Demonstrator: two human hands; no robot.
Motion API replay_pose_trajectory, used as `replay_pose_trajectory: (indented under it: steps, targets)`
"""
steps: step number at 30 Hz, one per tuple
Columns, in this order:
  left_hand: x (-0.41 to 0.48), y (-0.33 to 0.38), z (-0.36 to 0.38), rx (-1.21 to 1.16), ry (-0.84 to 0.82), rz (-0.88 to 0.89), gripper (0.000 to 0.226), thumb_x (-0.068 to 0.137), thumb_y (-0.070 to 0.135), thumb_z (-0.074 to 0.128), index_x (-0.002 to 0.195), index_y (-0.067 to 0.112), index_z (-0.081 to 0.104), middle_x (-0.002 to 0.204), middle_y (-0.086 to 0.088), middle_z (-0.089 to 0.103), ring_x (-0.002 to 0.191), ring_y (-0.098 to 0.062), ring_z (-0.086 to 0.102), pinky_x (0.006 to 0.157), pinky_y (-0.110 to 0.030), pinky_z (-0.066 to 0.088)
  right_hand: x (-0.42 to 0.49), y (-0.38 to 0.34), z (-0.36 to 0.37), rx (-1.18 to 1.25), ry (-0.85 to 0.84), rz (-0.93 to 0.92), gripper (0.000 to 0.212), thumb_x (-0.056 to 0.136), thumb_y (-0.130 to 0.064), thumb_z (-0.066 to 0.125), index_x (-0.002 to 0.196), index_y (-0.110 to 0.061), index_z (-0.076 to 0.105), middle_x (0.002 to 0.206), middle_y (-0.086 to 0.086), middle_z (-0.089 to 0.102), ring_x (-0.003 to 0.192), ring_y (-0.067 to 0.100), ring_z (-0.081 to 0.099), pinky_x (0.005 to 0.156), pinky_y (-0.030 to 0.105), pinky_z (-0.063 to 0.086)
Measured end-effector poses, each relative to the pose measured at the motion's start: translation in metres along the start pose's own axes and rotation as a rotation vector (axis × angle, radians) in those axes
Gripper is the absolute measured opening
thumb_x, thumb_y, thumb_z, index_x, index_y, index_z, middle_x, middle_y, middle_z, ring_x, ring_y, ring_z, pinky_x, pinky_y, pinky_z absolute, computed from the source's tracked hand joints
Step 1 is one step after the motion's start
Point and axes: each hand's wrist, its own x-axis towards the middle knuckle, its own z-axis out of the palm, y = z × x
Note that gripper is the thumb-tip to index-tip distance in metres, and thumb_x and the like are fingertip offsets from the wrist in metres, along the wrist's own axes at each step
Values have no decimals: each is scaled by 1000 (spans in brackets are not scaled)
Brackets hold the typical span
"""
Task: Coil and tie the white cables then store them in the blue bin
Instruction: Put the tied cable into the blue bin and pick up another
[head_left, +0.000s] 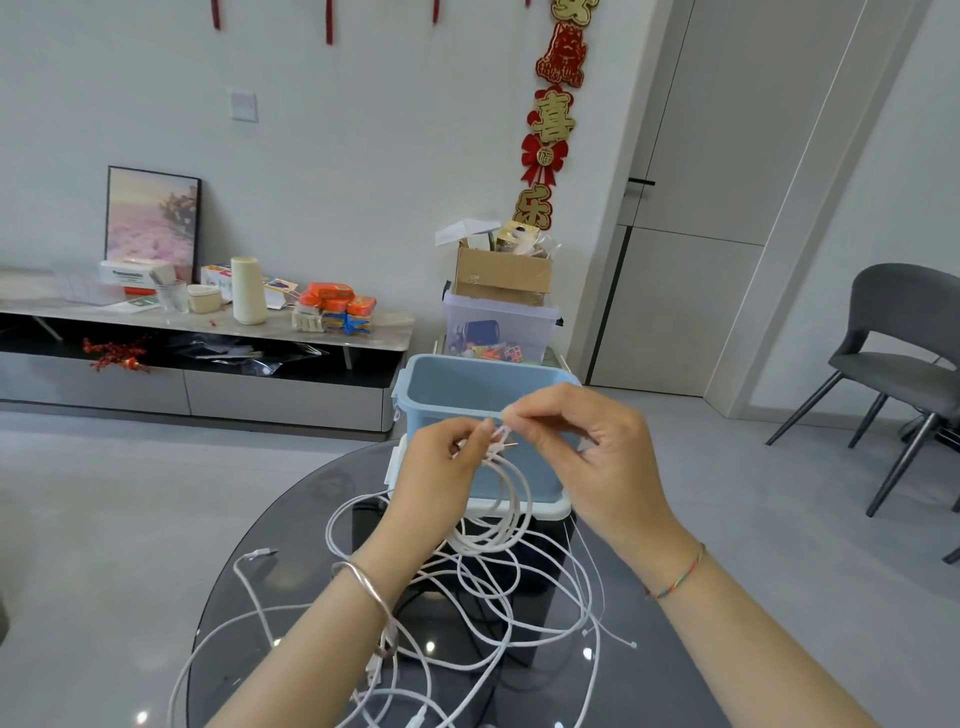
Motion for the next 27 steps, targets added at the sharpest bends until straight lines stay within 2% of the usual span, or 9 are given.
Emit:
replay_pose_trajectory:
  steps: [2, 4, 10, 15, 19, 21, 23, 25, 27]
  targets:
    - [2, -1, 0, 12, 28, 0, 31, 99, 11, 46, 69, 13, 54, 34, 19, 44, 37, 6, 42, 43, -8, 30, -3, 1, 5, -110, -18, -87, 11, 87, -13, 64, 85, -5, 70, 81, -2, 69, 78, 4, 63, 75, 19, 52]
    - [4, -2, 2, 2, 29, -4, 29, 99, 11, 45, 74, 11, 60, 35, 21, 45, 38, 6, 43, 43, -8, 30, -6, 2, 10, -113, 0, -64, 13, 88, -16, 62, 87, -5, 70, 81, -5, 68, 77, 3, 63, 75, 19, 52]
    - [-1, -4, 3, 10, 2, 8, 30, 100, 22, 44, 89, 7, 67, 38, 24, 47, 41, 10, 44, 46, -7, 32, 0, 7, 5, 120, 14, 269, 9, 93, -9, 54, 85, -9, 57, 66, 0, 69, 66, 9, 67, 69, 18, 52]
    - [-3, -7, 3, 48, -30, 15, 35, 100, 27, 43, 69, 19, 57, 37, 18, 41, 37, 0, 35, 43, -12, 26, 2, 4, 6, 156, -58, 346, 13, 97, -12, 46, 85, -9, 46, 64, 7, 70, 65, 15, 69, 66, 19, 55]
    - [-5, -7, 6, 17, -20, 1, 48, 101, 35, 37, 75, 3, 63, 43, 13, 35, 41, -4, 31, 44, -14, 26, 9, 6, 2, 106, -59, 388, 14, 100, -15, 42, 89, -7, 43, 62, 7, 69, 62, 13, 69, 65, 19, 56]
    - [-8, -4, 7, 18, -37, 7, 45, 99, 37, 40, 77, 7, 65, 42, 15, 46, 42, 1, 42, 47, -10, 32, 11, 8, 1, 82, -58, 413, 13, 100, -17, 41, 90, -9, 43, 62, 6, 69, 62, 13, 68, 67, 21, 57]
    - [-9, -4, 7, 28, -28, 30, 41, 94, 42, 44, 82, 12, 68, 59, 11, 62, 52, 5, 49, 54, -7, 37, 12, 9, 1, 78, -53, 423, 13, 100, -19, 42, 89, -12, 43, 63, 5, 69, 63, 14, 68, 69, 24, 58]
    - [-8, -6, 6, 34, -9, 44, 42, 92, 45, 47, 84, 11, 70, 72, -1, 67, 57, 3, 50, 57, -8, 39, 11, 10, 2, 83, -38, 421, 13, 99, -19, 44, 88, -13, 44, 63, 4, 69, 64, 15, 68, 70, 26, 58]
    - [-8, -7, 5, 36, -2, 38, 39, 92, 44, 50, 83, 12, 70, 68, 1, 63, 55, 3, 50, 56, -9, 39, 11, 10, 2, 91, -22, 419, 13, 99, -19, 44, 87, -14, 44, 63, 4, 69, 64, 15, 67, 71, 27, 57]
